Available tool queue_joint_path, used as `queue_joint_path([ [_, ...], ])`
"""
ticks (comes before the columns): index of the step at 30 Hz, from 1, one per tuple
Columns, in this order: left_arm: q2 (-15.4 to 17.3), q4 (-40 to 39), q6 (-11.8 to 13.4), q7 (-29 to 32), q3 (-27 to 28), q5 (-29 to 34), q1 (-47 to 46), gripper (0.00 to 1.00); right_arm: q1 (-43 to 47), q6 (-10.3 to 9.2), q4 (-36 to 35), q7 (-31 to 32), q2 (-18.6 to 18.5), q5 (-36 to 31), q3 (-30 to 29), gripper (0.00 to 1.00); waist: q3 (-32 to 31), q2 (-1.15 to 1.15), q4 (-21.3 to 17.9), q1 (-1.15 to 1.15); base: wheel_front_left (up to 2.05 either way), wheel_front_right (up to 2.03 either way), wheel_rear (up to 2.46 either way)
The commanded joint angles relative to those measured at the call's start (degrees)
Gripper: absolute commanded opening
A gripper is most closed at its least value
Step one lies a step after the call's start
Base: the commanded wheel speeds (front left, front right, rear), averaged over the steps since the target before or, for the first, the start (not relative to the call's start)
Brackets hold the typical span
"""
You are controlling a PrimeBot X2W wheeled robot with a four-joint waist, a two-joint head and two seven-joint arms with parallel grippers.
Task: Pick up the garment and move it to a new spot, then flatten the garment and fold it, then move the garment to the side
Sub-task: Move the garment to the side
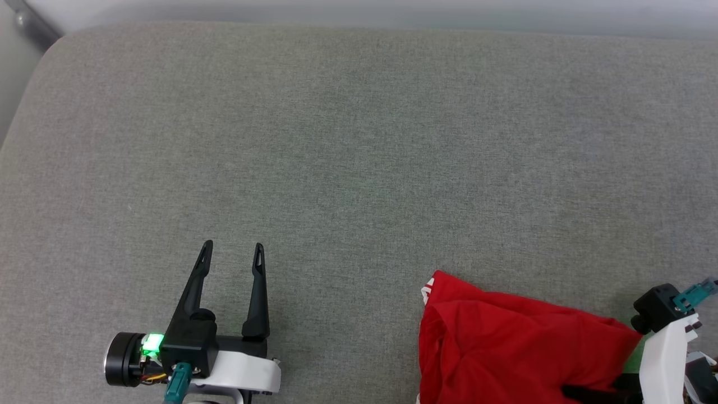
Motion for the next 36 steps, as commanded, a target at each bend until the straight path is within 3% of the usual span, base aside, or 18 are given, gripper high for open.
queue_joint_path([
  [1,0.0,0.2,-0.1,-0.1,0.1,0.1,-0.7,1.0,0.7,-0.07,2.1,-0.4,2.1,0.0,4.1,1.0,0.2,0.0,0.2,0.0,0.0,0.0,0.0],
  [2,0.0,0.2,-0.1,-0.1,0.2,0.1,-0.8,1.0,0.5,-0.09,2.3,-1.0,1.9,0.1,4.6,0.41,0.1,0.0,0.2,0.0,0.0,0.0,0.0],
  [3,0.0,0.3,0.0,-0.1,0.2,0.1,-0.7,1.0,0.1,-0.09,2.4,-1.8,1.5,-0.2,5.1,0.0,0.0,0.0,0.2,0.0,0.0,0.0,0.0],
  [13,0.2,0.5,0.6,-0.1,1.0,0.1,2.0,1.0,-5.8,-0.08,-1.9,-8.2,-5.3,-0.6,6.9,0.0,-4.1,0.0,-2.9,0.0,0.0,0.0,0.0],
  [24,0.7,-1.4,0.7,-0.1,2.4,0.0,2.8,1.0,-15.6,-0.07,-6.6,-7.8,-15.4,-4.5,7.9,0.0,-2.9,0.0,-16.3,0.0,0.0,0.0,0.0],
  [29,2.4,-2.3,0.5,-0.1,2.8,1.0,0.6,1.0,-22.0,-0.07,-3.8,-8.0,-17.4,-7.4,7.8,0.0,2.0,0.0,-21.9,0.0,0.0,0.0,0.0],
  [36,5.3,-3.9,0.0,-0.1,2.9,2.1,-2.9,1.0,-28.5,-0.07,7.5,-10.8,-18.6,-12.1,5.0,0.0,8.3,0.0,-23.6,0.0,0.0,0.0,0.0],
])
